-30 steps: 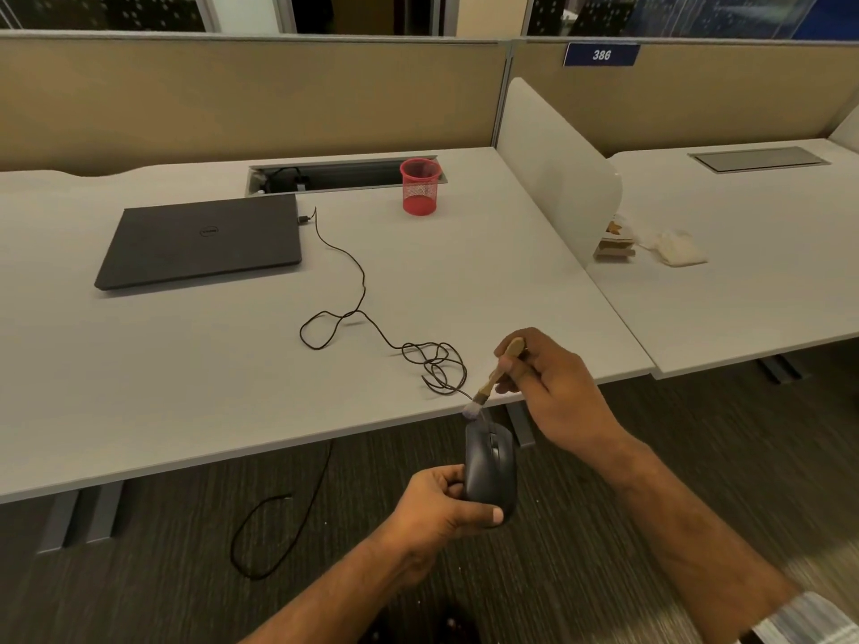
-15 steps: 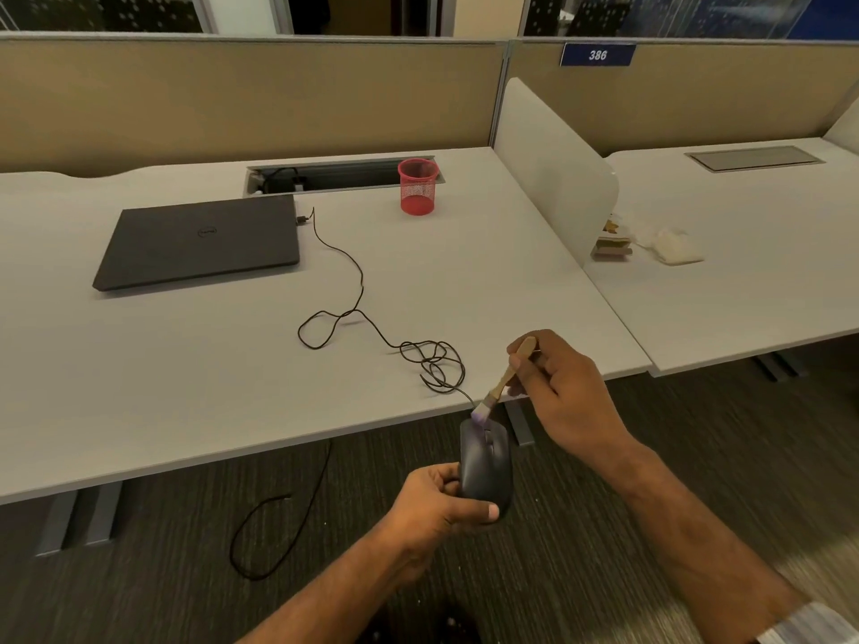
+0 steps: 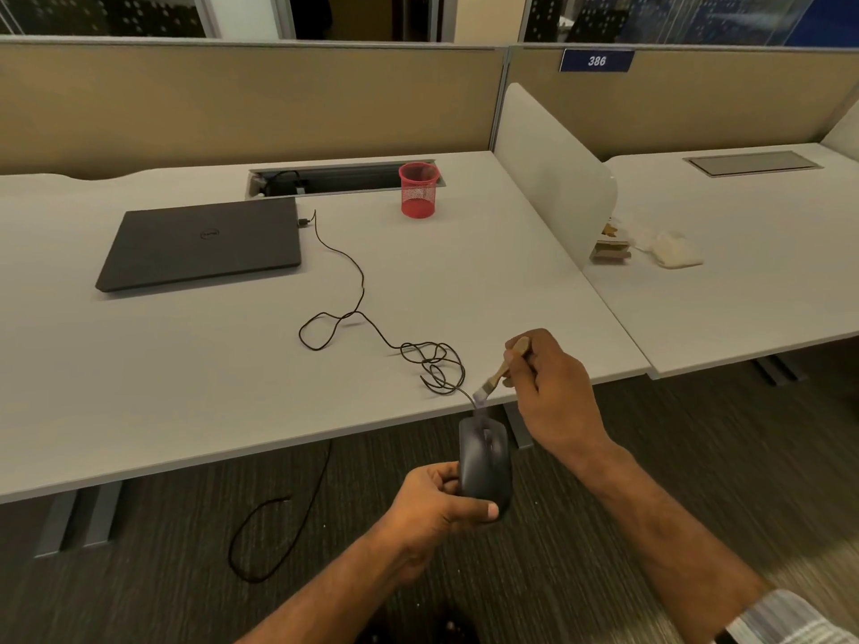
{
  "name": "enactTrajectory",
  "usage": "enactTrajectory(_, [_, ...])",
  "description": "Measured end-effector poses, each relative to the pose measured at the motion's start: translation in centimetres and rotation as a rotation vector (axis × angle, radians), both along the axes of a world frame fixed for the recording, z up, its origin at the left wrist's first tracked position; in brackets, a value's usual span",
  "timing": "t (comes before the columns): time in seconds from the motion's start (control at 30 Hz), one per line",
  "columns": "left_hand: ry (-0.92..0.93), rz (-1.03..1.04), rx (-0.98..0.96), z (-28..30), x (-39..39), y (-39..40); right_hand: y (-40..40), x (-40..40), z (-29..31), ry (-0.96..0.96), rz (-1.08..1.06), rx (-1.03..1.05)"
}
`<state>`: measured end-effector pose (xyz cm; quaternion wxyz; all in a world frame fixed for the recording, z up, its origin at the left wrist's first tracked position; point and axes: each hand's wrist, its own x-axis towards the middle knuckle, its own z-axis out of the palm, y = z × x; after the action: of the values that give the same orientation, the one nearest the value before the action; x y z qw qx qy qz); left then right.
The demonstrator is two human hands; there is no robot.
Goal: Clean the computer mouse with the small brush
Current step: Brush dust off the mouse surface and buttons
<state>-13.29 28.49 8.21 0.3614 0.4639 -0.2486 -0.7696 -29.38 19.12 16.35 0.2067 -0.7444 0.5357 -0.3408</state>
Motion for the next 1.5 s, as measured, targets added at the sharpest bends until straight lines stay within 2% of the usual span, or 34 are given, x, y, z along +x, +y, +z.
enactTrajectory(0.2, [0.005, 0.018, 0.015, -0.2, 0.2, 0.0, 0.0, -0.4, 0.7, -0.149, 0.044, 0.086])
enactTrajectory(0.33, [0.034, 0.032, 0.033, -0.1, 0.3, 0.0, -0.5, -0.8, 0.9, -0.085, 0.091, 0.242])
enactTrajectory(0.5, [0.072, 0.018, 0.039, 0.0, 0.1, 0.3, -0.6, -1.4, 0.3, -0.105, 0.024, 0.228])
enactTrajectory(0.63, [0.073, 0.014, 0.040, 0.1, 0.1, 0.3, -0.6, -1.3, 0.6, -0.254, 0.042, 0.238])
enactTrajectory(0.67, [0.073, 0.012, 0.040, 0.0, 0.1, 0.2, -0.7, -1.2, 0.7, -0.252, 0.076, 0.276])
enactTrajectory(0.73, [0.075, 0.007, 0.048, 0.1, 0.0, 0.2, -0.9, -0.9, 0.6, -0.127, 0.128, 0.336])
enactTrajectory(0.8, [0.076, 0.006, 0.051, 0.1, 0.0, 0.2, -1.2, -0.7, 0.2, 0.003, 0.117, 0.310])
enactTrajectory(0.87, [0.072, 0.005, 0.041, 0.1, 0.0, 0.1, -1.4, -0.7, -0.2, 0.046, 0.075, 0.226])
enactTrajectory(1.13, [0.070, 0.041, 0.024, -0.1, 0.4, -0.1, -0.4, -1.2, 0.8, -0.248, 0.024, 0.086])
enactTrajectory(1.5, [0.097, 0.073, 0.024, -0.3, 0.1, -0.9, 2.5, -1.4, 0.5, -0.116, 0.063, 0.032])
